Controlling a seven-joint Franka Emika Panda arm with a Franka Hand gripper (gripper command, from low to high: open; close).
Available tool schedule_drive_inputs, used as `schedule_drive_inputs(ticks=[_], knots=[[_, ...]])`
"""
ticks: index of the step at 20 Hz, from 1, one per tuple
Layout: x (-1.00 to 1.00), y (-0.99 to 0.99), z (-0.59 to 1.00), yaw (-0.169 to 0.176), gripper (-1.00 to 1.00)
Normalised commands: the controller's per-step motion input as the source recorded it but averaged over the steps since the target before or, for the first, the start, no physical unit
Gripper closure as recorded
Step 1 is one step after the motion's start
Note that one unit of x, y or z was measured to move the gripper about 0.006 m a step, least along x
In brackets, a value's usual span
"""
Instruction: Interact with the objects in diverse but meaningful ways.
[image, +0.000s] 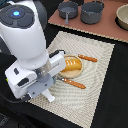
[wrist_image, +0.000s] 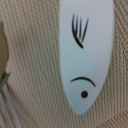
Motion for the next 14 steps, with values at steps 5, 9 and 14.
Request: schedule_drive_inputs(ticks=[5,9,14], knots=[[0.19,-0.30,-0.05,0.000,1.00],[0.24,-0.24,-0.04,0.000,1.00],[0.25,-0.22,-0.03,0.000,1.00]])
